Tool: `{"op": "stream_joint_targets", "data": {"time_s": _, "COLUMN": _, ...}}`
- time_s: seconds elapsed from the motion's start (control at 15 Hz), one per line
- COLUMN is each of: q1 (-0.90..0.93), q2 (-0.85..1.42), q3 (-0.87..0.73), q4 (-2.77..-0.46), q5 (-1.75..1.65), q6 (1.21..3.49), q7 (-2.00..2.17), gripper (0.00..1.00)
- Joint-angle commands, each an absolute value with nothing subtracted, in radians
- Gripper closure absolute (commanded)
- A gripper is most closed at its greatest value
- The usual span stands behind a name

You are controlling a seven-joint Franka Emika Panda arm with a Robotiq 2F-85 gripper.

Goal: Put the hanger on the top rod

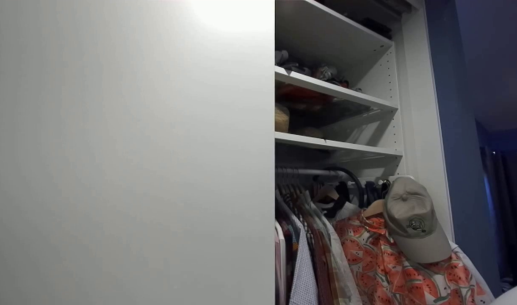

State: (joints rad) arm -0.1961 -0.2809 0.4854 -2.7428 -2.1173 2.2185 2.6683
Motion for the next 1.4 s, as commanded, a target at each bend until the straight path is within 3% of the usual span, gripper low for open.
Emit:
{"op": "stream_joint_targets", "data": {"time_s": 0.0, "q1": -0.197, "q2": -0.378, "q3": 0.458, "q4": -2.759, "q5": -2.18, "q6": 2.238, "q7": 2.747, "gripper": 0.96}}
{"op": "stream_joint_targets", "data": {"time_s": 0.07, "q1": -0.041, "q2": -0.382, "q3": 0.285, "q4": -2.765, "q5": -2.209, "q6": 2.211, "q7": 2.747, "gripper": 0.96}}
{"op": "stream_joint_targets", "data": {"time_s": 0.13, "q1": -0.179, "q2": -0.427, "q3": 0.392, "q4": -2.757, "q5": -2.234, "q6": 2.267, "q7": 2.793, "gripper": 0.96}}
{"op": "stream_joint_targets", "data": {"time_s": 0.2, "q1": -0.007, "q2": -0.48, "q3": 0.21, "q4": -2.745, "q5": -2.215, "q6": 2.287, "q7": 2.708, "gripper": 0.96}}
{"op": "stream_joint_targets", "data": {"time_s": 0.6, "q1": 0.109, "q2": -0.571, "q3": -0.047, "q4": -2.675, "q5": -2.456, "q6": 2.408, "q7": 2.723, "gripper": 0.96}}
{"op": "stream_joint_targets", "data": {"time_s": 1.2, "q1": 0.244, "q2": -0.609, "q3": -0.116, "q4": -2.465, "q5": -2.514, "q6": 2.737, "q7": 2.464, "gripper": 0.96}}
{"op": "stream_joint_targets", "data": {"time_s": 1.27, "q1": 0.269, "q2": -0.589, "q3": -0.132, "q4": -2.505, "q5": -2.491, "q6": 2.683, "q7": 2.519, "gripper": 0.84}}
{"op": "stream_joint_targets", "data": {"time_s": 1.33, "q1": 0.233, "q2": -0.587, "q3": -0.107, "q4": -2.49, "q5": -2.505, "q6": 2.71, "q7": 2.517, "gripper": 0.84}}
